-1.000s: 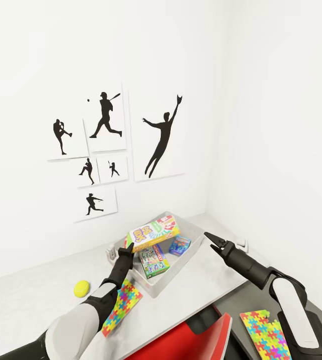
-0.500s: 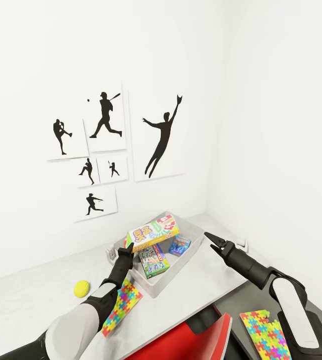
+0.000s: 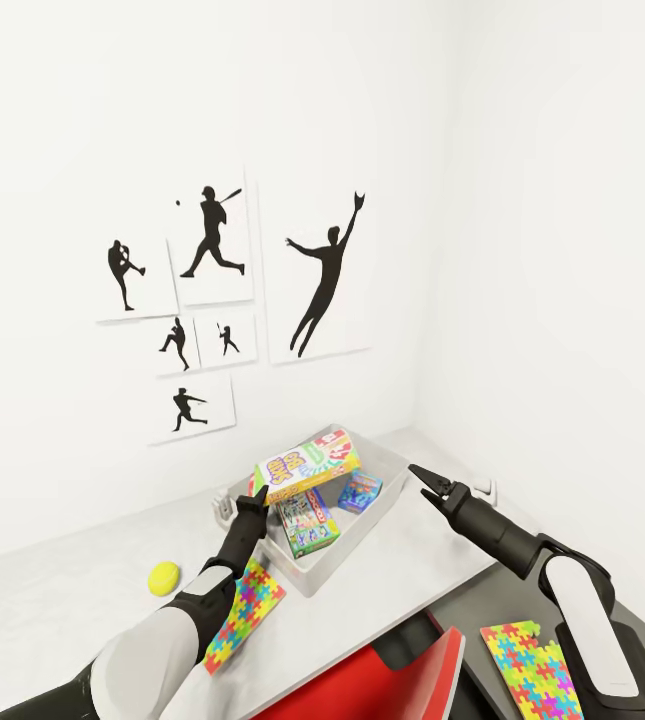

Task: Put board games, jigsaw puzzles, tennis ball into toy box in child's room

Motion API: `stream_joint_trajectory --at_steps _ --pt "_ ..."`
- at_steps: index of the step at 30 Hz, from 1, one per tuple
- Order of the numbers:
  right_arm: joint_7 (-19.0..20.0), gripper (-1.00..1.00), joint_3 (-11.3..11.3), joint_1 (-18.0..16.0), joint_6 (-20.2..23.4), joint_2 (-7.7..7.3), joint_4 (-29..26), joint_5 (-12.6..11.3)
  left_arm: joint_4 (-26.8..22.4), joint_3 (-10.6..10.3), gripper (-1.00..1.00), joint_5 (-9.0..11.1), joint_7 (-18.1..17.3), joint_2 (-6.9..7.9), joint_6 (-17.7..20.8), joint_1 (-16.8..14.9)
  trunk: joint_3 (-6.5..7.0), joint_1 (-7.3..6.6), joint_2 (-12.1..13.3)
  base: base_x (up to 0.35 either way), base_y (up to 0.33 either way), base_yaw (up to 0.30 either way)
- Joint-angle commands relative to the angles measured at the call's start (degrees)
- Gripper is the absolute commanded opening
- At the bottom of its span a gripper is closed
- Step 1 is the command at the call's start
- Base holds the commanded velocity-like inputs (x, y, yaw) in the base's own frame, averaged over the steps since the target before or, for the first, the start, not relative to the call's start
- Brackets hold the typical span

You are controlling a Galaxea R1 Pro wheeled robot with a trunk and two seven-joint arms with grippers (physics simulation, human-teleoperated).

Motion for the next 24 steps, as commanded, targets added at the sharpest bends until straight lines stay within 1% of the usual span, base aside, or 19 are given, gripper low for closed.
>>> stream_joint_trajectory --at_steps 1,8,11,13,15,17,20,24 --pt "0.28 1.00 -0.09 -0.07 0.29 -0.01 -0.01 0.17 -0.05 -0.05 -1.00 0.59 -0.13 -0.02 0.64 -0.03 -0.09 0.02 -0.09 0.000 0.000 0.000" --pt "0.17 1.00 -0.03 -0.09 0.29 0.07 -0.02 0.22 0.00 -0.05 -1.00 0.56 -0.19 -0.02 0.46 -0.03 -0.04 0.02 -0.09 0.000 0.000 0.000" --pt "0.12 1.00 -0.01 -0.08 0.29 0.08 -0.03 0.25 1.00 0.05 -1.00 0.76 -0.52 -0.02 0.31 0.00 -0.04 0.02 -0.09 0.000 0.000 0.000" --pt "0.11 1.00 -0.04 -0.09 0.29 0.04 -0.03 0.25 1.68 0.25 -1.00 1.48 -0.66 -0.02 0.16 0.03 -0.04 0.02 -0.09 0.000 0.000 0.000" --pt "0.11 1.00 -0.07 -0.10 0.29 -0.01 -0.04 0.24 2.16 0.49 -1.00 3.35 -0.77 -0.02 -0.05 0.05 -0.04 0.02 -0.09 0.000 0.000 0.000" --pt "0.10 1.00 -0.06 -0.11 0.29 -0.03 -0.04 0.22 2.39 0.57 -1.00 4.44 -0.79 -0.02 -0.12 0.05 -0.04 0.02 -0.09 0.000 0.000 0.000" --pt "0.10 1.00 -0.03 -0.09 0.29 -0.04 -0.04 0.21 2.70 0.63 -1.00 5.22 -0.85 -0.02 -0.12 0.06 -0.04 0.02 -0.09 0.000 0.000 0.000" --pt "0.10 1.00 0.00 -0.08 0.29 0.01 -0.04 0.19 2.82 0.65 -1.00 5.56 -0.91 -0.02 -0.10 0.06 -0.04 0.02 -0.09 0.000 0.000 0.000"
